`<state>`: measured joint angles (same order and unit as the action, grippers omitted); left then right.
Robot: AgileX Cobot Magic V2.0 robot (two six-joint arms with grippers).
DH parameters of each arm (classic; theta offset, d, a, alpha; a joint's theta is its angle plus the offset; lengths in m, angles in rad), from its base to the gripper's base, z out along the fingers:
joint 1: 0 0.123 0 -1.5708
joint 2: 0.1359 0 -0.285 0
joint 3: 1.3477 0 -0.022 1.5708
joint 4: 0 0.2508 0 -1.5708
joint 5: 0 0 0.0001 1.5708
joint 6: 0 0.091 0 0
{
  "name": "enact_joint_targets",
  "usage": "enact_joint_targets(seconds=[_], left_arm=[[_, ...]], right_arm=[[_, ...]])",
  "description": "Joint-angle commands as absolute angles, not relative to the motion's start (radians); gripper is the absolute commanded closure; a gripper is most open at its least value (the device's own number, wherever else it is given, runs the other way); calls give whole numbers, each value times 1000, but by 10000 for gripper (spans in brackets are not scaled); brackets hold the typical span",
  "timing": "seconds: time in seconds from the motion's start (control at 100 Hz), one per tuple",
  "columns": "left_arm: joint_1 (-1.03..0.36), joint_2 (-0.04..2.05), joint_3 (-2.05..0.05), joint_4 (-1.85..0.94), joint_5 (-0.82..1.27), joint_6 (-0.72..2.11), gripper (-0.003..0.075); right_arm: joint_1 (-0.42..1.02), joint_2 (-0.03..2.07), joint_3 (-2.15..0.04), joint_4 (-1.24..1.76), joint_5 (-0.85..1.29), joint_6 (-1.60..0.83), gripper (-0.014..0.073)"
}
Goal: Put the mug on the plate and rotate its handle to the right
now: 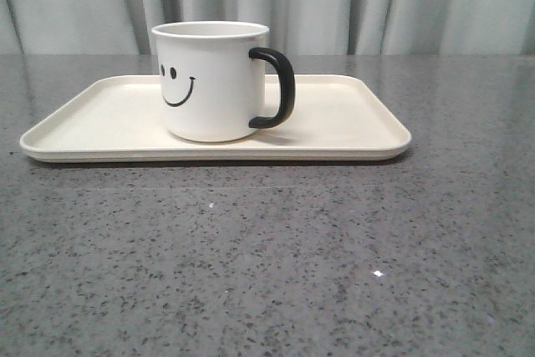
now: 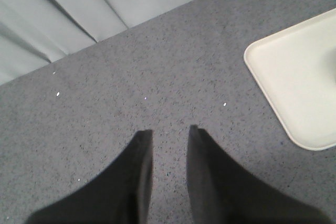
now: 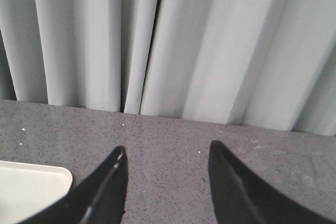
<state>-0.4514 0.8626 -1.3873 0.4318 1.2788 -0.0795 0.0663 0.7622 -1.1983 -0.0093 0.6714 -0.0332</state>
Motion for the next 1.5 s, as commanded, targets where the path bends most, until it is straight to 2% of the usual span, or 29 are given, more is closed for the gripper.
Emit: enact_joint_targets(seconds=[0.0, 0.32, 0.55, 0.74, 1.03, 1.49], left_arm=[[-459, 835, -1358, 484, 1258, -118, 743], [-459, 810, -1315, 524, 1252, -184, 740], [-459, 808, -1315, 524, 1252, -191, 740], [-459, 808, -1315, 524, 1252, -191, 740], [-459, 808, -1315, 518, 1260, -191, 740], [-459, 808, -1315, 518, 1260, -191, 740]], right_arm=[[67, 766, -1223, -19, 614, -38, 220], [67, 783, -1240, 10, 595, -102, 220], [80, 928, -1410, 266, 683, -288, 220], [165, 1126, -1577, 489, 803, -439, 220], [306, 1398, -1778, 578, 981, -450, 220], [456, 1608, -1818, 577, 1057, -451, 220]])
